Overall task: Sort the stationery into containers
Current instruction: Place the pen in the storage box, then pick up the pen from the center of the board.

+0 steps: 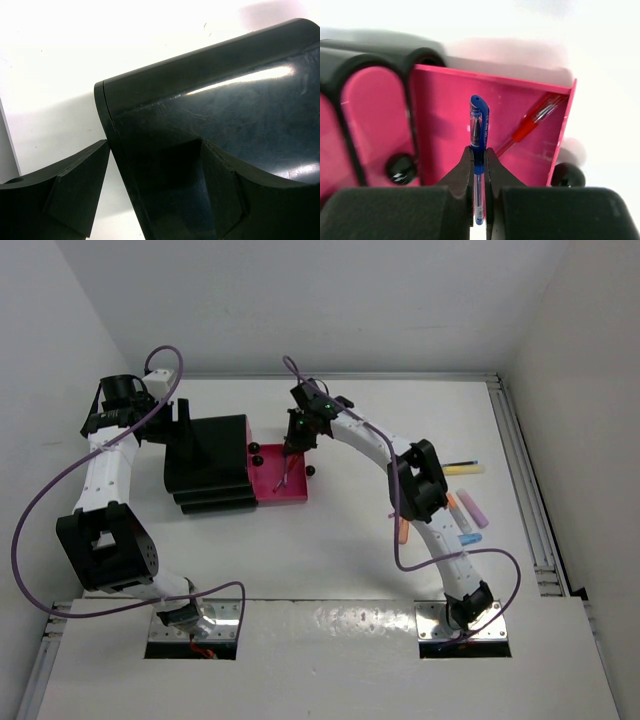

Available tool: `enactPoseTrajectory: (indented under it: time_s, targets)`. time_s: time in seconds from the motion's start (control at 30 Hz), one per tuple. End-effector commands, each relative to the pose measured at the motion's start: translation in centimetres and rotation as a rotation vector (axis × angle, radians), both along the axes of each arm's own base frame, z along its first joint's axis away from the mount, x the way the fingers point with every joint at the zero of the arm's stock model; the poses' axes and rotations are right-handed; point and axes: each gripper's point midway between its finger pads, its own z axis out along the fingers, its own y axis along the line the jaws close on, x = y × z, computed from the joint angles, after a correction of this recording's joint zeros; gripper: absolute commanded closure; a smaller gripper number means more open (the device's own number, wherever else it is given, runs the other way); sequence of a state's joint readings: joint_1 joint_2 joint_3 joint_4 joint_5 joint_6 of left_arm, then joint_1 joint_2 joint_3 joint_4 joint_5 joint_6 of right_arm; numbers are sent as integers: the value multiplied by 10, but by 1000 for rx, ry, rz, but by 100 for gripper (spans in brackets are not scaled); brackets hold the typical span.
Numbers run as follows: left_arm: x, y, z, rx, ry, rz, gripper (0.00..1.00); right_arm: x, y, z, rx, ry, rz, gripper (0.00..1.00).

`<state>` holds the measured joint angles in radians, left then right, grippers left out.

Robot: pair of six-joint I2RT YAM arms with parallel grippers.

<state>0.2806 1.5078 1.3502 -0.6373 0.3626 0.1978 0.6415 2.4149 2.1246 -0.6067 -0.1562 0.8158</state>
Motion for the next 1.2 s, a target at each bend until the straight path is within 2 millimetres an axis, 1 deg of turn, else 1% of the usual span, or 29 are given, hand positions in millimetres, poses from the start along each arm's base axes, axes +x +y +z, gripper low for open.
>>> enactPoseTrajectory:
  time_s: [0.0, 0.03, 0.13, 0.17, 0.23, 0.27, 0.3, 0.33, 0.4, 0.43, 0.47, 0.5, 0.53, 0.57, 0.6, 0.63, 0.67, 0.7, 0.73, 0.77, 0.8, 0.83, 0.87, 0.9, 1.0, 1.07, 1.1, 1.17]
  targets:
    - [-23, 1, -32, 16, 129, 7, 21, 10, 7, 8, 26, -30, -18, 93]
    - [-23, 1, -33, 14, 133, 8, 21, 9, 7, 8, 31, -22, -14, 84]
    - [-24, 1, -33, 14, 135, 8, 21, 3, 7, 11, 34, -6, -1, 67]
    - [-24, 2, -33, 14, 134, 11, 21, 2, 7, 14, 36, -7, 0, 59]
    - [-22, 1, -32, 14, 131, 9, 21, 1, 3, 30, 43, -21, 2, 55]
    - [-22, 2, -32, 12, 131, 11, 21, -1, 1, 34, 39, -30, 9, 55]
    - [-21, 1, -31, 12, 129, 9, 21, 0, -2, 55, 58, -61, 10, 55]
    - [-20, 1, -31, 7, 130, 9, 21, 3, -8, 63, 61, -77, 6, 55]
    - [-19, 1, -29, 5, 126, 8, 21, 1, -25, 73, 53, -74, -3, 60]
    - [-18, 1, -28, 8, 122, 9, 21, 0, -48, 80, 34, -61, -34, 64]
    - [-18, 1, -27, 4, 120, 10, 21, -1, -63, 79, 18, -46, -56, 66]
    - [-18, 1, -27, 8, 119, 10, 21, 3, -88, 78, -3, -28, -105, 68]
    - [-18, 0, -25, 6, 115, 7, 21, -2, -106, 93, -5, -37, -135, 69]
    - [-19, 1, -26, 7, 116, 9, 21, -17, -132, 67, -71, 36, -170, 69]
    - [-19, 1, -25, 6, 114, 10, 21, -17, -160, 62, -95, 61, -225, 69]
    - [-20, 0, -26, 5, 116, 8, 21, -23, -180, 67, -110, 65, -263, 69]
    - [-20, 0, -26, 5, 115, 10, 21, -39, -216, 42, -175, 150, -328, 68]
    - [-21, -1, -25, 4, 112, 8, 21, -47, -233, 34, -195, 192, -366, 67]
    - [-22, -2, -26, 3, 113, 6, 21, -68, -251, 22, -218, 262, -407, 66]
    - [-22, -2, -26, 4, 114, 6, 21, -76, -265, 15, -229, 300, -441, 65]
    - [-22, -2, -26, 5, 115, 5, 21, -80, -283, 12, -233, 328, -493, 60]
    - [-23, -4, -25, 8, 111, 1, 21, -93, -293, 5, -245, 370, -516, 58]
    - [-24, -4, -25, 9, 114, -1, 21, -97, -304, 2, -251, 387, -544, 56]
    - [-23, -4, -25, 13, 112, -2, 21, -100, -308, -1, -255, 398, -553, 54]
    - [-24, -4, -25, 17, 114, -1, 21, -121, -316, -14, -278, 458, -564, 50]
    - [-24, -4, -23, 18, 111, -1, 21, -126, -317, -19, -283, 475, -563, 48]
    - [-24, -3, -23, 19, 112, 0, 21, -133, -319, -24, -295, 497, -565, 48]
    - [-25, -3, -23, 20, 113, 3, 21, -140, -323, -32, -316, 521, -566, 48]
